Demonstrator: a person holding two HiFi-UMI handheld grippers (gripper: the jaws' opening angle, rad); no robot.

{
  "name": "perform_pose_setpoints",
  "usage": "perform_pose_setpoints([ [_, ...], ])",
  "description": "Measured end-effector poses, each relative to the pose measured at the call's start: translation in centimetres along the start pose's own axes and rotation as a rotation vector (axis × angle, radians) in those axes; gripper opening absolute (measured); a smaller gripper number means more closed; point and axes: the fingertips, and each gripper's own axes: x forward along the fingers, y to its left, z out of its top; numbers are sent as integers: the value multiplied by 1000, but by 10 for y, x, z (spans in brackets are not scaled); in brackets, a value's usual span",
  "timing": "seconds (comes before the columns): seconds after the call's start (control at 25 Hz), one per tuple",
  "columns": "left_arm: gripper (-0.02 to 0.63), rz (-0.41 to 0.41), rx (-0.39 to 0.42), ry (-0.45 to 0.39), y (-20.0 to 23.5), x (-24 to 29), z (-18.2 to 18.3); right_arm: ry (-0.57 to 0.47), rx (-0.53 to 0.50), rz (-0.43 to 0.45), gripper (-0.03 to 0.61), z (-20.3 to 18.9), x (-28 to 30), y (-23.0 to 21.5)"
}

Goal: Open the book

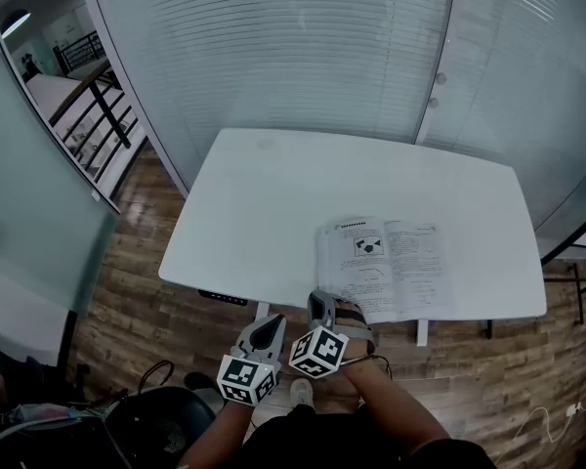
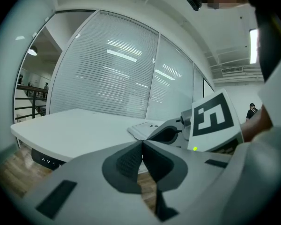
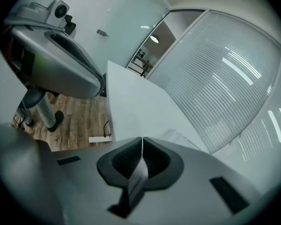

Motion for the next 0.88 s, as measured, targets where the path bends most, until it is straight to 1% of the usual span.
perform_pose_setpoints([
  [0.08,14,6,3,-3,0,-1,0,-70,23,10,25,14,-9,4],
  [0.16,14,11,2,-6,0,-2,0,-144,57,26,94,28,-22,6],
  [0.2,14,14,0,-10,0,-2,1,-176,78,28,106,33,-29,5],
  [0.28,14,15,-8,-16,-2,-1,1,-224,121,17,98,38,-45,-3],
  [0.4,14,16,-14,-17,-7,2,1,-270,183,-10,90,40,-68,-23],
  [0.48,14,14,-11,-19,-12,4,3,-301,245,-19,84,40,-84,-39],
  [0.52,14,11,-7,-21,-16,5,5,-317,289,-18,67,39,-92,-48],
  [0.6,14,2,3,-23,-27,10,11,-349,389,-21,51,30,-107,-68],
  [0.72,14,-18,15,-18,-47,29,23,-401,519,-48,27,10,-127,-113],
  [0.8,14,-36,17,-11,-59,41,25,-454,581,-55,6,-3,-139,-136],
  [0.88,14,-50,19,-5,-68,47,25,-486,632,-68,6,-19,-147,-147],
])
